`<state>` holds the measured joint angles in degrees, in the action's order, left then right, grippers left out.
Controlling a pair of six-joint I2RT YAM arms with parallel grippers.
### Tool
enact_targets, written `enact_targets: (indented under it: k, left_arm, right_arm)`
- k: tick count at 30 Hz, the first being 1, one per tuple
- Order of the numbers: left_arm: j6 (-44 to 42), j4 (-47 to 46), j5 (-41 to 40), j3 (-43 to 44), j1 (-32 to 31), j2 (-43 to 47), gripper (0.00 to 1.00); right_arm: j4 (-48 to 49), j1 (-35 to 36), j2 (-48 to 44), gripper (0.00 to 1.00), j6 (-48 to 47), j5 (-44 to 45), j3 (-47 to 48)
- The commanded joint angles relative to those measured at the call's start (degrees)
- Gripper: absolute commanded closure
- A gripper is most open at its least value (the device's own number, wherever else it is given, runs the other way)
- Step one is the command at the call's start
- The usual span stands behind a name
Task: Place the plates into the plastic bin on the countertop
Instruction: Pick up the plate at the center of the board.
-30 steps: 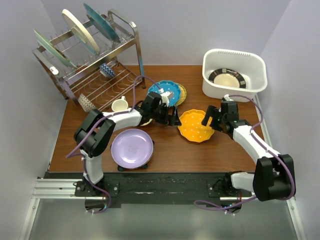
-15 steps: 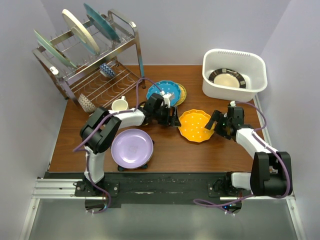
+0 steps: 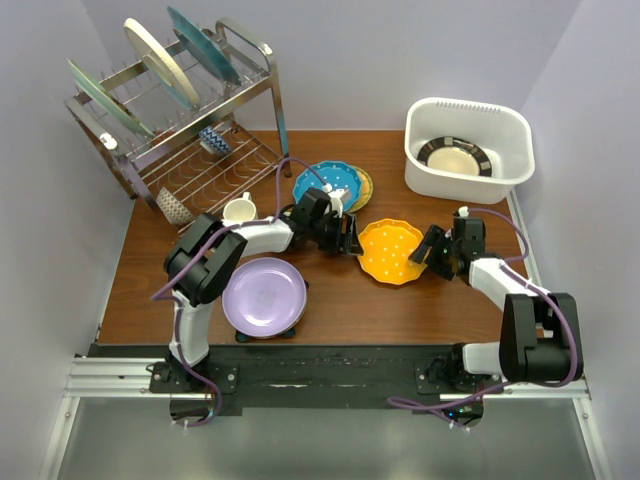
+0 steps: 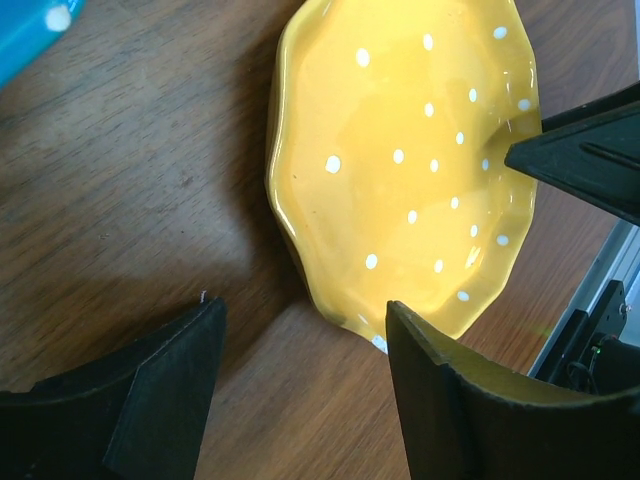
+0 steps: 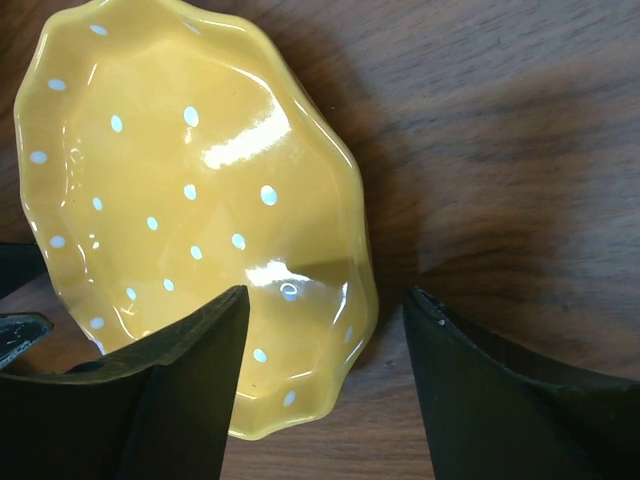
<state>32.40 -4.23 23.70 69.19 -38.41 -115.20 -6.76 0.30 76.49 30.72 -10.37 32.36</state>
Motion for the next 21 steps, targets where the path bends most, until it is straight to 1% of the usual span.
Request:
enact_targets:
  k: [1, 3, 4, 5, 6, 7, 9, 10, 11, 13, 15, 16, 18, 19, 21]
  left_arm:
    - [0.6, -1.1, 0.4, 1.9, -0.4, -0.6, 0.30]
    - [0.5, -1.1, 0.6, 1.9, -0.4, -0.6, 0.29]
    - [0.3, -1.4, 1.1, 1.7, -0.5, -0.6, 0.29]
    - [0.2, -1.6, 1.3, 1.7, -0.4, -0.6, 0.29]
    - [0.1, -1.7, 1.3, 1.7, -0.6, -0.5, 0.28]
    - [0.1, -1.9, 1.6, 1.5, -0.5, -0.4, 0.28]
    - [0.1, -2.3, 1.9, 1.4, -0.6, -0.2, 0.28]
    - [0.1, -2.4, 2.0, 1.4, -0.6, -0.2, 0.28]
    - [0.0, -2.3, 2.0, 1.4, -0.6, -0.1, 0.28]
    - [-0.1, -2.2, 2.0, 1.4, -0.7, 0.1, 0.28]
    - [-0.4, -1.9, 1.9, 1.5, -0.6, 0.2, 0.27]
    - [-0.5, -1.8, 1.6, 1.6, -0.6, 0.4, 0.27]
    - [-0.8, -1.3, 1.3, 1.7, -0.7, 0.6, 0.26]
    - [-0.8, -1.0, 1.2, 1.8, -0.7, 0.8, 0.26]
    - [-1.1, -1.0, 0.8, 1.8, -0.6, 0.9, 0.25]
  right_arm:
    - [1.5, -0.1, 1.7, 0.42, 0.9, -1.8, -1.5]
    - [1.8, -0.1, 2.8, 0.47, 0.9, -1.8, -1.7]
    - [1.8, -0.1, 3.2, 0.51, 0.9, -1.8, -1.8]
    - [2.1, -0.1, 3.9, 0.51, 0.9, -1.8, -1.8]
    - [2.4, -0.1, 4.3, 0.56, 0.8, -1.8, -1.9]
    - [2.5, -0.1, 4.6, 0.66, 0.7, -1.6, -1.9]
    - [2.6, -0.1, 5.8, 0.67, 0.7, -1.5, -1.9]
    - [2.7, -0.1, 6.0, 0.72, 0.6, -1.4, -1.9]
    - [2.7, -0.2, 6.3, 0.73, 0.5, -1.2, -1.9]
    - [2.6, -0.1, 6.7, 0.83, 0.7, -1.3, -1.8]
    - [2.5, -0.1, 6.7, 0.85, 0.7, -1.2, -1.5]
    - [2.3, -0.1, 6.7, 0.91, 0.5, -1.1, -1.4]
    - [2.2, -0.1, 6.4, 0.96, 0.6, -1.1, -1.4]
    - [2.0, -0.1, 6.4, 1.00, 0.4, -1.1, -1.2]
    - [1.9, -0.2, 6.2, 1.00, 0.3, -1.1, -1.2]
